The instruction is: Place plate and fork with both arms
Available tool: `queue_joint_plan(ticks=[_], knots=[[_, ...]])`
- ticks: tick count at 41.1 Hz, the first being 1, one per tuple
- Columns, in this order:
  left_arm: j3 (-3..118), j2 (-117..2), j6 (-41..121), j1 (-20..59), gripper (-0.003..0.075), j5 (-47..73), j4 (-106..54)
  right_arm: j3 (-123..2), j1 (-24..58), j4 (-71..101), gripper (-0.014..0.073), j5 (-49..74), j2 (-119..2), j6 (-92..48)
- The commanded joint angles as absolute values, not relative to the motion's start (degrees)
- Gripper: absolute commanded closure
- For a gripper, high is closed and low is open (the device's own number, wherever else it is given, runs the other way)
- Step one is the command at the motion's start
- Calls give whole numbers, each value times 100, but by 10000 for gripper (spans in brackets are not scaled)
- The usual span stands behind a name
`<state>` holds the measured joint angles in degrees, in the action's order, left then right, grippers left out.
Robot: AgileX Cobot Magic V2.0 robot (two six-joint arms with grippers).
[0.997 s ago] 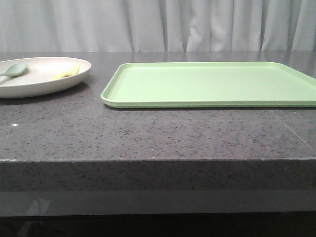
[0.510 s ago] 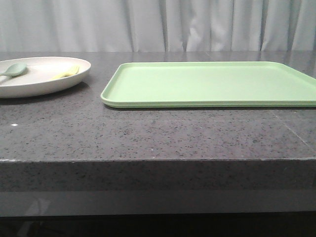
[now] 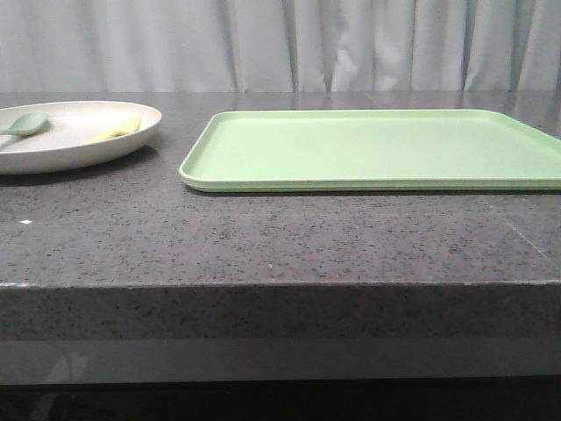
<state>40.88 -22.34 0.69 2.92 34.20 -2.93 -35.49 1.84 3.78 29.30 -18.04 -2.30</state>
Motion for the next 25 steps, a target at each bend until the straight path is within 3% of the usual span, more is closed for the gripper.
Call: queue_joint_plan(ticks=[1,20,22,25], knots=[[4273,-2482,0,297,741,3060,-312,-3725,138,413,661,2539,-1991,-274],[4273,-2626,0,297,734,3011,-252,-3725,138,413,651,2526,-2005,-274],[4273,-2626,0,297,699,2988,-214,-3725,138,413,608,2526,-2005,-274],[4273,-2626,0,297,566,2988,-188,-3725,138,407,450,2526,-2005,-274]])
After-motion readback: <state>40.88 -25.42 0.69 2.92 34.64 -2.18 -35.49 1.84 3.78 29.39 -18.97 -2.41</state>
